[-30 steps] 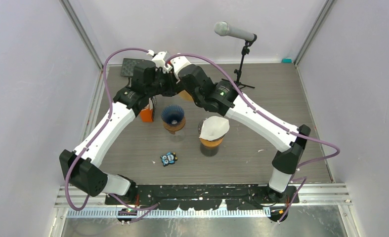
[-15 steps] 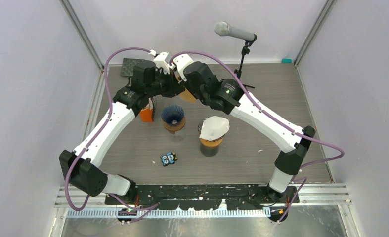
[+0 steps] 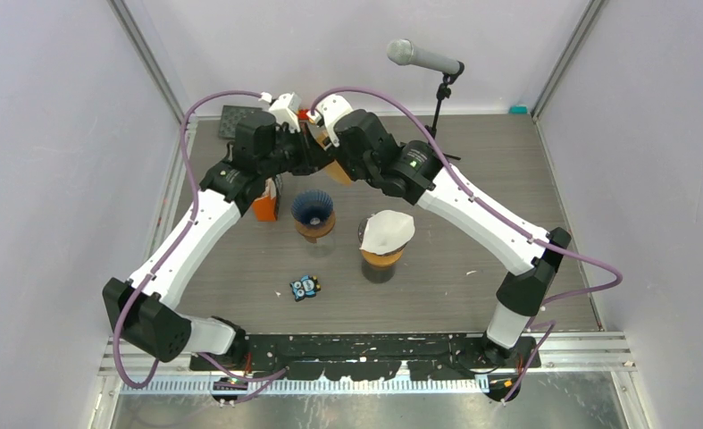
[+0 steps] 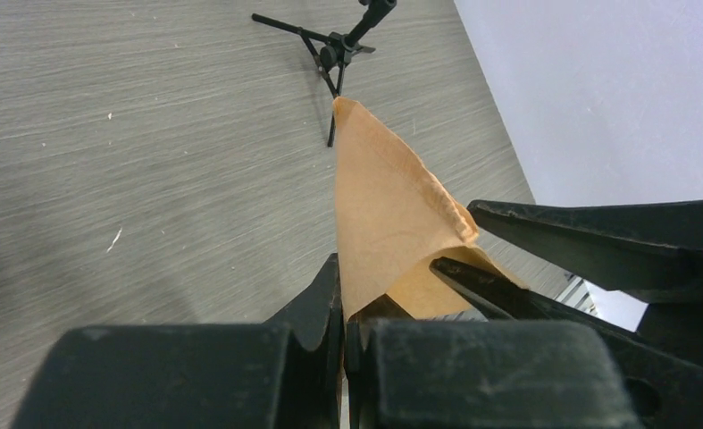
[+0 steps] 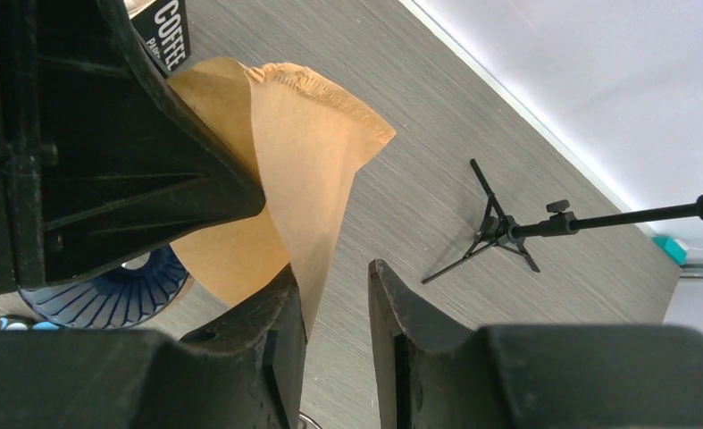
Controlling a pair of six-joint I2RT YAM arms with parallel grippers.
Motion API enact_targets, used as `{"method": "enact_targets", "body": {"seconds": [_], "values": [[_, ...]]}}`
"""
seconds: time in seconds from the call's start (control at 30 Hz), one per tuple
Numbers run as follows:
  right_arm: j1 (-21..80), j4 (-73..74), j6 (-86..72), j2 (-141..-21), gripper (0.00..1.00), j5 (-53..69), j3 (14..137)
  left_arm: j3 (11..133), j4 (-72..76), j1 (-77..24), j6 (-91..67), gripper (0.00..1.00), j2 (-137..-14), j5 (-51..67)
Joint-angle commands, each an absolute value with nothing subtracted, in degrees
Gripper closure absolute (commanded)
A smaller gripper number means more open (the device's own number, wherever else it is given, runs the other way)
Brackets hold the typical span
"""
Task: Place the coffee filter in the dripper
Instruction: Place the coffee filter in the coffee dripper.
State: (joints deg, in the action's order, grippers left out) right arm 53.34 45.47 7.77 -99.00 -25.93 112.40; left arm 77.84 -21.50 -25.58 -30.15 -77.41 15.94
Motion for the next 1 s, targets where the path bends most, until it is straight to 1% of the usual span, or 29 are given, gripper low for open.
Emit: {"method": "enact_targets", "body": {"seconds": [0.0,0.4,0.47,0.6,0.73,0.77,0.83,0.9,0.97], "values": [[52.3,44.4,4.8,-97.9,0.65,-23.5,111.8,77.2,-17.2,-24.4,-35.6,1.00,-75.5,15.5],[50.1,44.4,1.6,-98.3,0.66,-20.0,111.1,73.6,-12.8,-22.6,-43.4,1.00,-75.1,17.9],[50.1,44.5,1.5,-98.3,0.70,-19.2,111.1,73.4,-12.5,-22.6,-43.6,1.00,-75.3,18.1],[50.1,45.0,1.6,-98.5,0.86,-18.1,111.7,72.4,-11.3,-22.6,-44.0,1.00,-75.5,18.8],[50.1,45.4,1.8,-98.9,0.97,-17.9,112.3,71.2,-9.5,-22.6,-44.6,1.00,-75.3,19.9],[50.1,45.4,2.0,-98.8,0.99,-17.9,112.5,70.9,-9.4,-22.6,-44.5,1.00,-75.3,20.0],[50.1,45.7,2.9,-98.6,0.99,-17.7,112.7,70.5,-8.8,-22.6,-43.9,1.00,-75.1,20.4],[50.1,45.8,4.4,-98.3,1.00,-17.6,112.7,70.1,-7.9,-22.5,-41.2,0.93,-74.7,21.1],[50.1,46.3,6.1,-97.8,1.00,-16.2,112.4,70.2,-7.9,-22.5,-37.9,0.80,-74.0,21.4]]}}
